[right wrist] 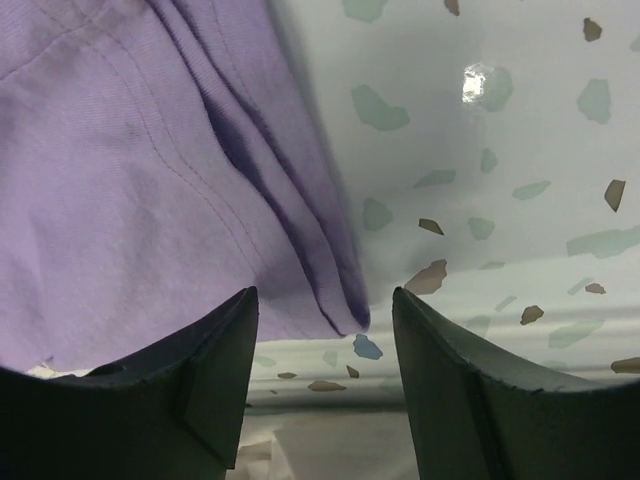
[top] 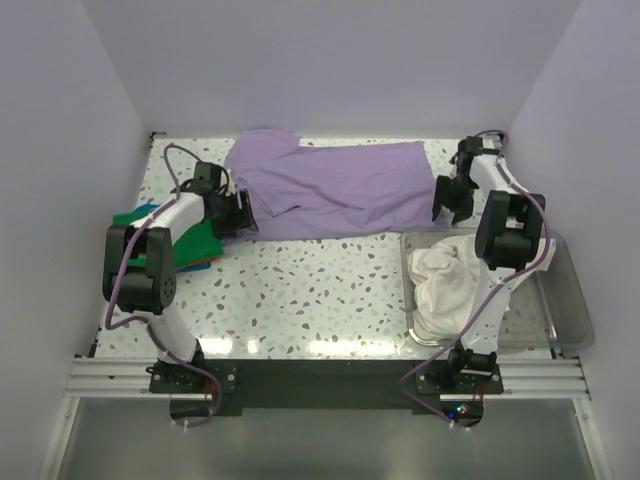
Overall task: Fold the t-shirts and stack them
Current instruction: Fold the tshirt
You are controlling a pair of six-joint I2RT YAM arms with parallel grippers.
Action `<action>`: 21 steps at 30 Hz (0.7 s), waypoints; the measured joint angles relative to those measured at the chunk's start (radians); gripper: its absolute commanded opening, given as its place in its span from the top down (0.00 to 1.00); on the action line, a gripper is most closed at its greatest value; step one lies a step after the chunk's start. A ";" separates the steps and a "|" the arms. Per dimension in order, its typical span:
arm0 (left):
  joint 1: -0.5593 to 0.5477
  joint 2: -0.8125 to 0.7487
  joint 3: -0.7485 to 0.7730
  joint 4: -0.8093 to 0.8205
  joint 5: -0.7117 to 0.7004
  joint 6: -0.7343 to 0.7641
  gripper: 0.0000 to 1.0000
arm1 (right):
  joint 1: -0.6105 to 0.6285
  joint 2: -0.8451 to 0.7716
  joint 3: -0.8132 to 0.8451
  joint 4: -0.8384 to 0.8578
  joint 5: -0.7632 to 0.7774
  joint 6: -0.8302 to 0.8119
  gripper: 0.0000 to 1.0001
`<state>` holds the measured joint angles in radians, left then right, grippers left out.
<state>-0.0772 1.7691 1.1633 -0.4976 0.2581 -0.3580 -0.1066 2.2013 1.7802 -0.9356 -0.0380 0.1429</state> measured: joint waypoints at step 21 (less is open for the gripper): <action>-0.002 0.045 -0.033 0.068 -0.064 0.002 0.29 | -0.001 0.023 0.034 -0.063 0.149 -0.017 1.00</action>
<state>-0.0792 1.8137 1.1301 -0.4297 0.1940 -0.3557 -0.1078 2.2246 1.8141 -0.9985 0.1112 0.1261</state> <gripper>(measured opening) 0.706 0.008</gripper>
